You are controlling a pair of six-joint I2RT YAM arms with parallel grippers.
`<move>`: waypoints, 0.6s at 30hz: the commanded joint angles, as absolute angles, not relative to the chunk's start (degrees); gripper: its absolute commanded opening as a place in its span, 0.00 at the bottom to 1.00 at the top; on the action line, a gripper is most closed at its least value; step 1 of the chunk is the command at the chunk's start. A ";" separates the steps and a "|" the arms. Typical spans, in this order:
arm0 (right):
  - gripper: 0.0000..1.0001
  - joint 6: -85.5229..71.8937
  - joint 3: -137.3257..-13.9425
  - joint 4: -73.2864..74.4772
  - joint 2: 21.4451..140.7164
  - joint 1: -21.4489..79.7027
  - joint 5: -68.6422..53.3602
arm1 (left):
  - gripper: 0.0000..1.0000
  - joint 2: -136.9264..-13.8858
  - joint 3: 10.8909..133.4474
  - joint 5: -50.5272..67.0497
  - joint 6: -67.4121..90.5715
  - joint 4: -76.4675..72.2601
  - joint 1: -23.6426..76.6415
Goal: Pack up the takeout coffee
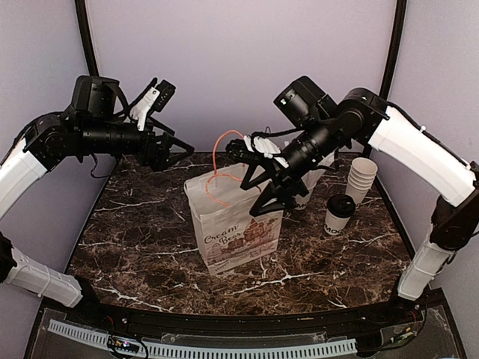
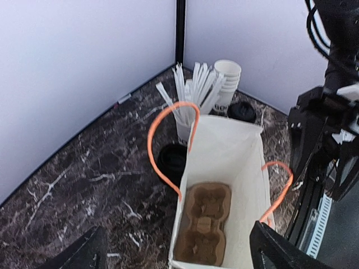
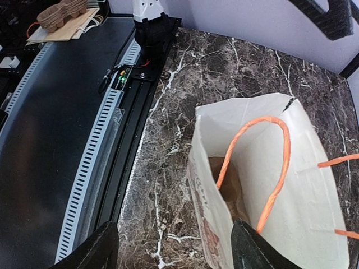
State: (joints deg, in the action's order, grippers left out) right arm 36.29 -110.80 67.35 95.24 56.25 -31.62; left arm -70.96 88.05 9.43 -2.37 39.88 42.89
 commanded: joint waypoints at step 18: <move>0.63 34.40 -116.80 62.85 98.83 56.78 -25.55 | 0.65 -88.37 92.78 14.84 1.80 21.64 39.22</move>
